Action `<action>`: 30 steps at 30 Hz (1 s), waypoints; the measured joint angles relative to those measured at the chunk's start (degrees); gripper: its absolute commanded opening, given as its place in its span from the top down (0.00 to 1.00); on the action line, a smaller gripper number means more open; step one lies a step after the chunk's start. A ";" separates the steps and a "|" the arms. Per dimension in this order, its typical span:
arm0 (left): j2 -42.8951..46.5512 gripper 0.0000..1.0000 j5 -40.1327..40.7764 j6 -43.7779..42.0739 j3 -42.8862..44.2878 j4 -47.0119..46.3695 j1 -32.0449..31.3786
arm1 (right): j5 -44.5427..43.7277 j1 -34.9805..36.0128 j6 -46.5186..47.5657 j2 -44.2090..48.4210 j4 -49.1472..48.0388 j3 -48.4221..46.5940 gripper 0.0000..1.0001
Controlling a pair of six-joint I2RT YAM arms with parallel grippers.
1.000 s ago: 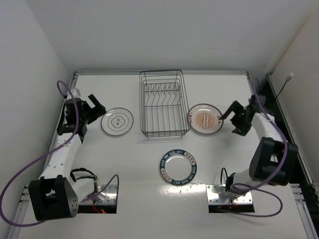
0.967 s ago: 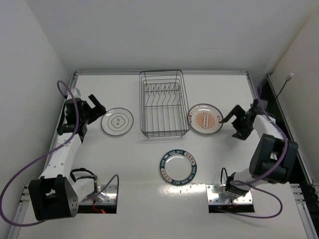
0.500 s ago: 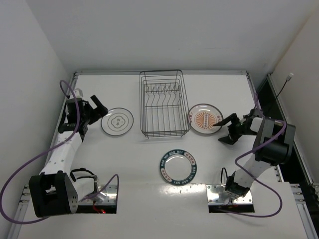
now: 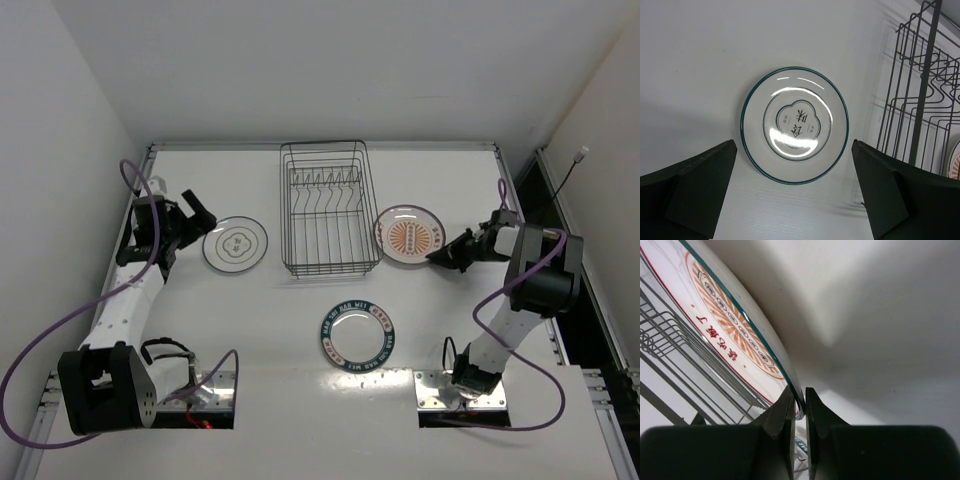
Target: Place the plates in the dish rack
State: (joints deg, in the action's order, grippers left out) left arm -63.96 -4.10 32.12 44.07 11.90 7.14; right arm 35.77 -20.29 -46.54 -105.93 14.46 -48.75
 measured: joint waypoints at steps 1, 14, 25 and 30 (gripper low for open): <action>0.00 0.00 0.02 -0.02 0.09 0.04 0.00 | 0.46 -0.02 0.39 0.00 -0.02 -0.24 1.00; 0.00 0.00 0.94 -0.17 0.24 1.46 0.00 | -16.50 4.09 6.10 28.02 13.73 -11.65 1.00; 0.00 0.00 0.96 -0.17 0.24 1.79 0.00 | -41.11 25.97 13.11 20.46 21.44 -45.59 1.00; 0.00 0.00 0.96 -0.17 0.44 1.77 0.00 | -50.51 32.26 16.02 8.44 26.91 -51.91 1.00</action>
State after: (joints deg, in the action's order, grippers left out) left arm -63.96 -3.14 31.94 44.51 13.67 7.14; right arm -14.74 11.97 -30.52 -97.49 41.36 -100.66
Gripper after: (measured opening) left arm 1.000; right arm 0.051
